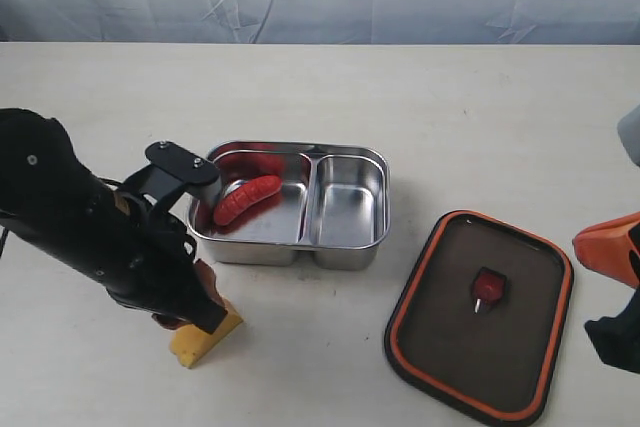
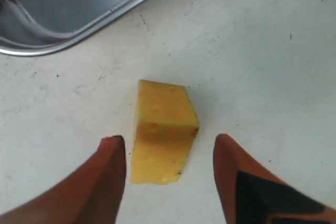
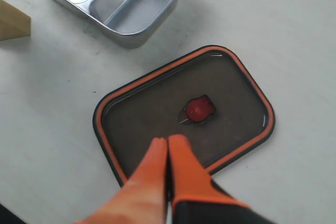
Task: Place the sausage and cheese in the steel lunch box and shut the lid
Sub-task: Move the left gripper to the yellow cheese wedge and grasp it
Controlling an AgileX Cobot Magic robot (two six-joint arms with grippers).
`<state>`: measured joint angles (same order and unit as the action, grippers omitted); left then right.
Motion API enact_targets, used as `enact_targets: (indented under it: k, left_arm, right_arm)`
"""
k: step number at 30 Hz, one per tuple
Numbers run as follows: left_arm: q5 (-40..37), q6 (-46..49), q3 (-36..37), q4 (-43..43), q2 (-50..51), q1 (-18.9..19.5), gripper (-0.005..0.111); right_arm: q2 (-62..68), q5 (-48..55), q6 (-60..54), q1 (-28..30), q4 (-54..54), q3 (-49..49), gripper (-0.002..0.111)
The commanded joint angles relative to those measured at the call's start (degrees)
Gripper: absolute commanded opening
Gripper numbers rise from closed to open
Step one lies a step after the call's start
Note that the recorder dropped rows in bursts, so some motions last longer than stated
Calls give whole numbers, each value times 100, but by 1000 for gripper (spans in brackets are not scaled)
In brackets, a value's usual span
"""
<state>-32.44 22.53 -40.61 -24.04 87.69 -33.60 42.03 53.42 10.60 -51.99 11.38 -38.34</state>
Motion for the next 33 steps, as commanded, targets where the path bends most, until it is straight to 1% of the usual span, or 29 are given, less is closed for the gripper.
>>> enact_targets:
  k: [1,3,6,9,12,16,17,18,20,22,25,29,33]
  left_arm:
    - [60,95,27,-101,371,-34,50]
    - [60,279,27,-198,489,-34,50]
    - [86,783,27,-612,662,-34,50]
    - [301,1099,27,-892,785,-34,50]
    - [537,1097,27,-866,884,-34,50]
    - [640,1097,27,-889,1046,-34,49]
    - [640,1097,27,-889,1075,-34,47]
    - [652,1097,27,-889,1105,-34,41]
    - [538,1097,27,-890,1108,-34,23]
    - [301,1097,-13,-891,1072,-34,1]
    - [-20,1115,-62,-890,1007,-34,0]
    - [-205,1115,-124,-934,680,-34,0]
    - [-164,1106,-369,-1008,141,-222,0]
  right_arm:
    - [-39,6,57,0,-6,23,-1]
    - [-39,17,66,0,-6,23,-1]
    - [-39,17,94,0,-6,23,-1]
    - [-39,17,94,0,-6,23,-1]
    - [-39,17,94,0,-6,23,-1]
    - [-39,17,100,0,-6,23,-1]
    - [-39,17,100,0,-6,23,-1]
    - [-39,17,100,0,-6,23,-1]
    - [-39,17,100,0,-6,23,-1]
    - [-39,17,100,0,-6,23,-1]
    - [-39,17,100,0,-6,23,-1]
    - [-39,6,98,0,-6,23,-1]
    - [-39,6,98,0,-6,23,-1]
